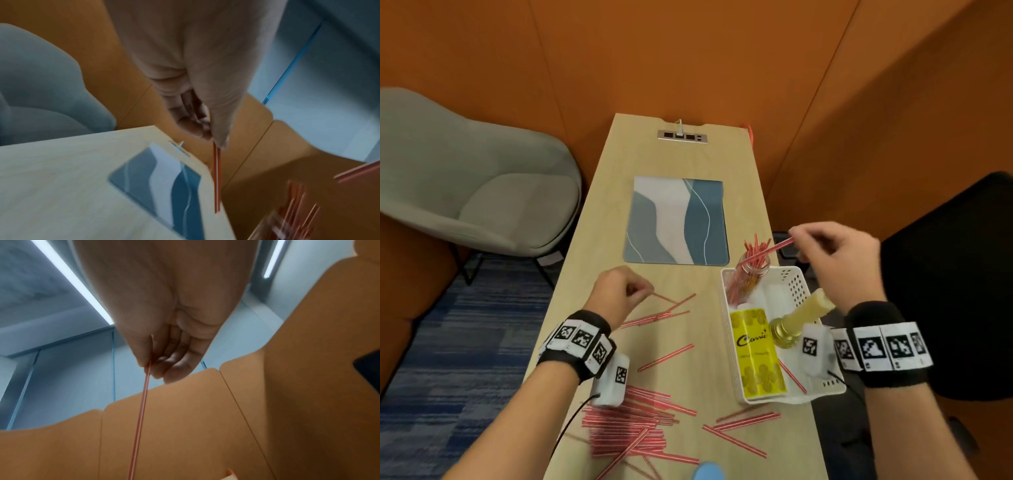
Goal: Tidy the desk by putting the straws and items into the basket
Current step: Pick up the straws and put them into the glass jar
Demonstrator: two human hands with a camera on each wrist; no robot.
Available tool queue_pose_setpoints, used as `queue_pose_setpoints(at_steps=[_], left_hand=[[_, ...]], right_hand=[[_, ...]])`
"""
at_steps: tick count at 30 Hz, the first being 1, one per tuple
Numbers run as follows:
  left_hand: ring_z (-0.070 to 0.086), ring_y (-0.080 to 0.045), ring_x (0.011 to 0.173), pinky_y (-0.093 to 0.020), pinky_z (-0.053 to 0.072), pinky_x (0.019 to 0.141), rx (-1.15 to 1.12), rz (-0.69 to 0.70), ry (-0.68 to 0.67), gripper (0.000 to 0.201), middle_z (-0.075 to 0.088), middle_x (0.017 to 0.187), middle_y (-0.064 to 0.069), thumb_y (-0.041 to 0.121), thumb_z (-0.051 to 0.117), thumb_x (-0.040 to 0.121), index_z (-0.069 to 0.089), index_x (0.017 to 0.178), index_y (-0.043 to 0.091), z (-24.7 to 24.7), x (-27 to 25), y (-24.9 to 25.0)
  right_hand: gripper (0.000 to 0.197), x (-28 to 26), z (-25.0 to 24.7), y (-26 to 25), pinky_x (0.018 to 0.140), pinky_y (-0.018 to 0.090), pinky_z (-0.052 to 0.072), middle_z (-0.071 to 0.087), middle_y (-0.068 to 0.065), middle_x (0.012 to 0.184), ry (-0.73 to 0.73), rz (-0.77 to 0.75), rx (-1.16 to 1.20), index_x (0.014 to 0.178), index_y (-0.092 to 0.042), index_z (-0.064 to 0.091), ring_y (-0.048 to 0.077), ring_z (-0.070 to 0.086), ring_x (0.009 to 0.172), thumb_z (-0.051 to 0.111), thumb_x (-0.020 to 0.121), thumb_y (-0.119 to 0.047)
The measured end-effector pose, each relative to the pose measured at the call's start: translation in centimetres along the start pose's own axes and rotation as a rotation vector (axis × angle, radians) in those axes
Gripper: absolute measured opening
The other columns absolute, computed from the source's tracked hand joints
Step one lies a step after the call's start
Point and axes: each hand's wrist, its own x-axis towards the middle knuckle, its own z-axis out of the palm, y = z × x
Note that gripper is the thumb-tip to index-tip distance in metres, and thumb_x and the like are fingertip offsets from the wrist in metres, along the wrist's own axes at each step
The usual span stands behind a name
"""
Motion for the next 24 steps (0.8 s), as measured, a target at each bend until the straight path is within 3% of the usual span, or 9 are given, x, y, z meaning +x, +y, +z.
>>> queue_pose_setpoints(at_steps=[2, 5, 10, 13, 15, 17, 20, 22, 24], left_hand=[[0.063, -0.002, 0.07, -0.015, 0.05, 0.069, -0.06, 0.086, 0.093, 0.005, 0.069, 0.078, 0.009, 0.017, 0.08, 0.08, 0.078, 0.083, 0.019, -0.9, 0.9, 3.1], [0.066, -0.007, 0.07, -0.013, 0.052, 0.067, -0.169, 0.18, 0.199, 0.007, 0.071, 0.075, 0.01, 0.017, 0.081, 0.079, 0.076, 0.082, 0.02, -2.2, 2.1, 7.8], [0.064, -0.008, 0.069, -0.016, 0.053, 0.066, -0.163, 0.34, 0.189, 0.01, 0.068, 0.075, 0.008, 0.014, 0.081, 0.079, 0.074, 0.086, 0.015, -3.8, 4.8, 15.1], [0.063, -0.006, 0.068, -0.013, 0.049, 0.064, -0.081, 0.413, 0.104, 0.013, 0.067, 0.074, 0.008, 0.015, 0.081, 0.078, 0.071, 0.086, 0.019, -3.8, 6.8, 18.4], [0.063, -0.004, 0.066, -0.011, 0.046, 0.063, 0.007, 0.441, 0.055, 0.014, 0.067, 0.073, 0.009, 0.017, 0.081, 0.077, 0.07, 0.085, 0.022, -3.4, 8.1, 20.2], [0.062, -0.005, 0.066, -0.017, 0.049, 0.064, 0.079, 0.446, 0.006, 0.015, 0.067, 0.073, 0.009, 0.018, 0.08, 0.076, 0.069, 0.084, 0.024, -2.7, 9.3, 21.6], [0.063, -0.006, 0.067, -0.028, 0.055, 0.068, 0.17, 0.45, -0.102, 0.015, 0.067, 0.072, 0.01, 0.018, 0.082, 0.074, 0.069, 0.08, 0.024, -0.9, 11.2, 23.1], [0.063, -0.005, 0.067, -0.031, 0.056, 0.07, 0.247, 0.444, -0.191, 0.016, 0.067, 0.071, 0.011, 0.02, 0.083, 0.072, 0.07, 0.079, 0.025, 0.8, 12.2, 23.5], [0.063, -0.004, 0.067, -0.031, 0.057, 0.071, 0.325, 0.434, -0.27, 0.017, 0.066, 0.07, 0.011, 0.021, 0.085, 0.071, 0.07, 0.079, 0.025, 2.6, 13.1, 23.5]], right_hand=[[0.015, 1.7, -1.2, 0.5, 0.071, 0.021, 0.051, 0.069, -0.006, 0.078, 0.107, -0.08, -0.094, 0.095, -0.016, 0.076, 0.009, 0.065, 0.074, 0.065, 0.094, -0.027], [0.018, 3.6, -1.0, 1.8, 0.075, 0.027, 0.051, 0.069, -0.001, 0.085, 0.116, -0.129, -0.206, 0.097, -0.013, 0.075, 0.012, 0.062, 0.078, 0.061, 0.096, -0.026], [0.019, 5.1, 2.9, 5.5, 0.073, 0.018, 0.043, 0.069, 0.0, 0.093, -0.103, -0.067, -0.358, 0.102, -0.015, 0.073, 0.009, 0.057, 0.081, 0.06, 0.096, -0.028], [0.026, 4.5, 5.2, 7.8, 0.077, 0.032, 0.053, 0.063, -0.005, 0.087, -0.229, 0.046, -0.302, 0.112, -0.022, 0.067, 0.011, 0.058, 0.079, 0.064, 0.092, -0.038], [0.018, 3.4, 5.0, 8.5, 0.07, 0.032, 0.051, 0.06, -0.006, 0.078, -0.157, 0.136, -0.23, 0.1, -0.026, 0.064, 0.013, 0.057, 0.073, 0.063, 0.091, -0.042], [0.019, 1.3, 4.3, 8.8, 0.061, 0.031, 0.05, 0.059, -0.003, 0.066, -0.086, 0.218, -0.129, 0.08, -0.027, 0.06, 0.015, 0.057, 0.062, 0.061, 0.091, -0.042], [0.022, -3.8, 5.3, 8.1, 0.054, 0.023, 0.043, 0.059, -0.002, 0.061, -0.311, 0.29, -0.034, 0.074, -0.026, 0.062, 0.009, 0.054, 0.055, 0.064, 0.091, -0.039], [0.017, -7.6, 7.7, 8.1, 0.053, 0.014, 0.037, 0.056, -0.009, 0.06, -0.527, 0.262, 0.009, 0.077, -0.025, 0.066, 0.002, 0.051, 0.053, 0.066, 0.09, -0.036], [0.018, -11.1, 10.1, 8.3, 0.056, 0.014, 0.039, 0.056, -0.012, 0.063, -0.705, 0.215, -0.015, 0.086, -0.022, 0.069, 0.001, 0.05, 0.055, 0.062, 0.09, -0.038]])
